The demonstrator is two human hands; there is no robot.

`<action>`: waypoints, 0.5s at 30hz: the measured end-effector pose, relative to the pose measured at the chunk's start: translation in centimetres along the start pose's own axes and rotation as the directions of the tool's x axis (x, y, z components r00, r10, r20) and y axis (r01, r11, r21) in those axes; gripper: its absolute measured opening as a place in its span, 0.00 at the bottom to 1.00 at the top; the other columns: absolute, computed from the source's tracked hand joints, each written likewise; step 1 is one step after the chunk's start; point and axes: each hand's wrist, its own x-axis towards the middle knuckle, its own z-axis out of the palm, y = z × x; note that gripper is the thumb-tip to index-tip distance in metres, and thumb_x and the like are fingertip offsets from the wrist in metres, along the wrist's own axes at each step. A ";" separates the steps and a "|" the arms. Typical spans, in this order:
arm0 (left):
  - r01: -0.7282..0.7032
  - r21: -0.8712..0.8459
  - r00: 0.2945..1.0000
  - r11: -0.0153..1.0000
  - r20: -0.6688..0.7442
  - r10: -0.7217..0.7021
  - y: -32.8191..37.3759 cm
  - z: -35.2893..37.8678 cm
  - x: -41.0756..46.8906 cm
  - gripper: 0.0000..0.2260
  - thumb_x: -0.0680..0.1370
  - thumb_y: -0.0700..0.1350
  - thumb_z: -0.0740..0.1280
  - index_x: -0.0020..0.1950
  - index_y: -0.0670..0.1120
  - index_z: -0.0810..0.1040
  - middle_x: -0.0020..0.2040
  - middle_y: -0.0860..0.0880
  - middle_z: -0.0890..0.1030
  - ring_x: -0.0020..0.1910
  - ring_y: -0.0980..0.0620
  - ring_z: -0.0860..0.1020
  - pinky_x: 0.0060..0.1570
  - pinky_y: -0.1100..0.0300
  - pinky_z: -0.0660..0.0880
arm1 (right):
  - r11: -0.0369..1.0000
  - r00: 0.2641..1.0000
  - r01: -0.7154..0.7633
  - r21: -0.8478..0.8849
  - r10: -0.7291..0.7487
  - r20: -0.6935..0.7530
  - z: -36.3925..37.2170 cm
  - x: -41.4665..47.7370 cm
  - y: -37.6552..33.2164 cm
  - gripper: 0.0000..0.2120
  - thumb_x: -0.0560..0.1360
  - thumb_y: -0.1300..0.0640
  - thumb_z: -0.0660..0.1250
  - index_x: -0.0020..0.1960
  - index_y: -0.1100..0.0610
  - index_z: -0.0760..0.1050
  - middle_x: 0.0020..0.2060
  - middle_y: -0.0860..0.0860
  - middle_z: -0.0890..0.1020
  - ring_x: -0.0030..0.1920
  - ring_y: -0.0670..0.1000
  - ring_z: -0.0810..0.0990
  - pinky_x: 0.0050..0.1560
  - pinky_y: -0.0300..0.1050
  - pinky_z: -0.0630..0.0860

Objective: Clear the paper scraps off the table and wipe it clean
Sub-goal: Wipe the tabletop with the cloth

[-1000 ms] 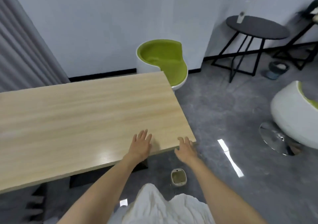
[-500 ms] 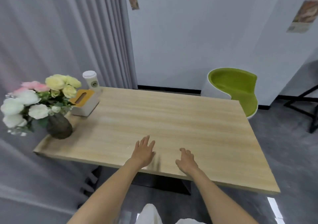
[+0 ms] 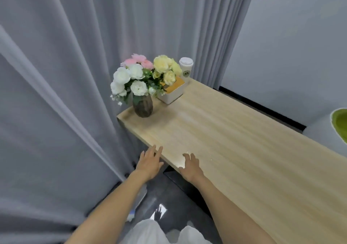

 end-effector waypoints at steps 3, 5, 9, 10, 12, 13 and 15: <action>0.130 -0.043 0.992 0.991 0.007 -0.130 -2.0 2.6 -2.2 0.28 0.83 0.51 0.52 0.78 0.47 0.42 0.78 0.43 0.44 0.77 0.44 0.45 0.75 0.47 0.47 | 0.992 0.992 0.111 -0.061 -0.108 0.059 2.8 1.1 -1.4 0.28 0.77 0.56 0.59 0.75 0.55 0.55 0.75 0.56 0.52 0.72 0.58 0.55 0.65 0.50 0.66; 0.224 -0.058 0.975 0.973 0.021 -0.223 -3.4 4.5 -4.0 0.28 0.83 0.51 0.52 0.78 0.47 0.41 0.78 0.43 0.42 0.77 0.45 0.44 0.74 0.47 0.45 | 0.974 0.977 0.202 -0.102 -0.194 0.084 4.8 1.5 -2.4 0.27 0.76 0.57 0.59 0.73 0.57 0.57 0.74 0.57 0.55 0.70 0.58 0.58 0.65 0.51 0.67; 0.415 -0.124 0.910 0.901 0.069 -0.410 -5.9 8.8 -7.0 0.27 0.83 0.50 0.52 0.78 0.48 0.42 0.78 0.42 0.42 0.77 0.45 0.42 0.74 0.46 0.44 | 0.922 0.931 0.329 -0.206 -0.279 0.235 8.5 1.8 -3.7 0.27 0.78 0.57 0.59 0.75 0.57 0.56 0.77 0.57 0.48 0.75 0.58 0.52 0.70 0.50 0.63; 0.455 -0.150 0.890 0.878 0.088 -0.447 -6.4 9.9 -7.6 0.27 0.83 0.50 0.52 0.78 0.48 0.42 0.78 0.42 0.41 0.77 0.45 0.42 0.74 0.46 0.43 | 0.910 0.918 0.348 -0.226 -0.282 0.280 9.4 2.0 -3.9 0.26 0.78 0.57 0.60 0.75 0.57 0.56 0.77 0.57 0.48 0.75 0.58 0.52 0.69 0.51 0.64; 0.511 -0.190 0.860 0.838 0.118 -0.497 -7.3 11.9 -8.6 0.28 0.83 0.51 0.52 0.78 0.48 0.41 0.78 0.42 0.39 0.77 0.45 0.41 0.74 0.46 0.42 | 0.892 0.899 0.368 -0.261 -0.270 0.346 11.3 2.3 -4.3 0.27 0.78 0.57 0.60 0.75 0.56 0.56 0.77 0.56 0.48 0.75 0.58 0.52 0.69 0.51 0.63; 0.533 -0.194 0.846 0.824 0.125 -0.518 -7.7 12.8 -8.9 0.28 0.83 0.51 0.52 0.78 0.48 0.41 0.78 0.42 0.39 0.77 0.44 0.41 0.74 0.46 0.42 | 0.886 0.891 0.375 -0.272 -0.263 0.370 12.3 2.6 -4.4 0.27 0.78 0.57 0.60 0.75 0.56 0.55 0.77 0.56 0.49 0.74 0.58 0.53 0.69 0.51 0.63; 0.565 -0.221 0.825 0.795 0.155 -0.543 -8.4 14.9 -9.1 0.28 0.83 0.51 0.53 0.78 0.48 0.42 0.78 0.42 0.40 0.77 0.44 0.42 0.74 0.46 0.43 | 0.877 0.870 0.387 -0.284 -0.245 0.427 14.6 3.1 -4.6 0.28 0.78 0.57 0.60 0.75 0.56 0.54 0.77 0.56 0.49 0.74 0.58 0.52 0.69 0.51 0.62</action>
